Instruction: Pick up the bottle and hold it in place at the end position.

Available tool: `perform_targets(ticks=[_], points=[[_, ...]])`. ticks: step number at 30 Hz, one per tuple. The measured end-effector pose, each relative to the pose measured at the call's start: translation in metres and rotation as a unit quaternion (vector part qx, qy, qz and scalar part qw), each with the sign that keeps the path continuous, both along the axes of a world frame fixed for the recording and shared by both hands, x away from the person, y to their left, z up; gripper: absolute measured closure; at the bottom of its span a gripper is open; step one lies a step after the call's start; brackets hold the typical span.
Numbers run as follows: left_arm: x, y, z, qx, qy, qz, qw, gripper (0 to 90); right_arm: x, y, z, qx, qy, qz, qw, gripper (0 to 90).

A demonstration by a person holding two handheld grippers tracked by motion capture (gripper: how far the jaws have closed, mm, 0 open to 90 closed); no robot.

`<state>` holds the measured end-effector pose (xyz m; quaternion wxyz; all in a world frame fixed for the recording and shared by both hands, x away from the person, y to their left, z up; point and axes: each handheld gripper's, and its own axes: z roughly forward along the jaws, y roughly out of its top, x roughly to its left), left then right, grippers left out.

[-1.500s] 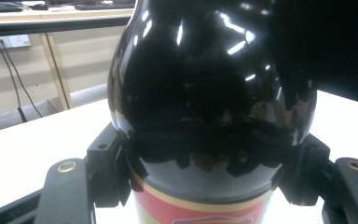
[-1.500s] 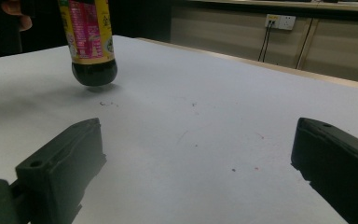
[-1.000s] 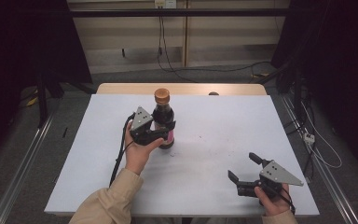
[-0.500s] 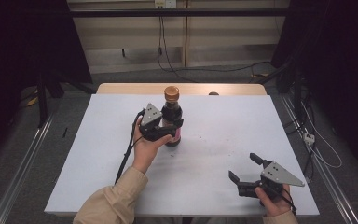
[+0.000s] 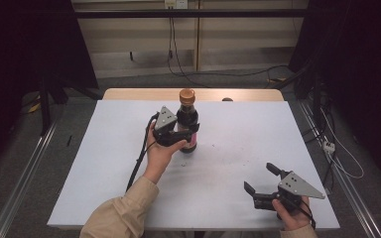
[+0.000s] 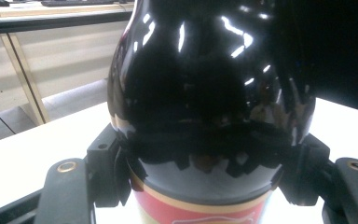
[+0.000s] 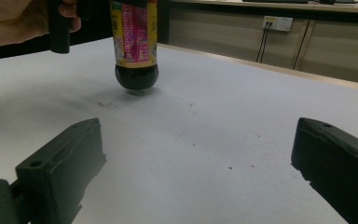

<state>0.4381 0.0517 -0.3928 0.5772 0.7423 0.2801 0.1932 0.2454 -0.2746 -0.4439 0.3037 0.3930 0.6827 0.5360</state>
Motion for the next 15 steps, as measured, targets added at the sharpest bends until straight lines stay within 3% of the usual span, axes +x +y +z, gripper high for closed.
perform_targets(ticks=[9, 15], points=[[0.007, -0.008, -0.002, -0.003, -0.004, -0.002, 1.0000, 30.5, 0.000, 0.001, 0.000, 0.000, -0.001, 0.001, 1.0000, 1.7], [0.010, -0.013, -0.006, 0.007, -0.004, -0.005, 1.0000, 30.5, -0.001, -0.001, -0.001, 0.002, 0.000, -0.001, 1.0000, 1.7]])
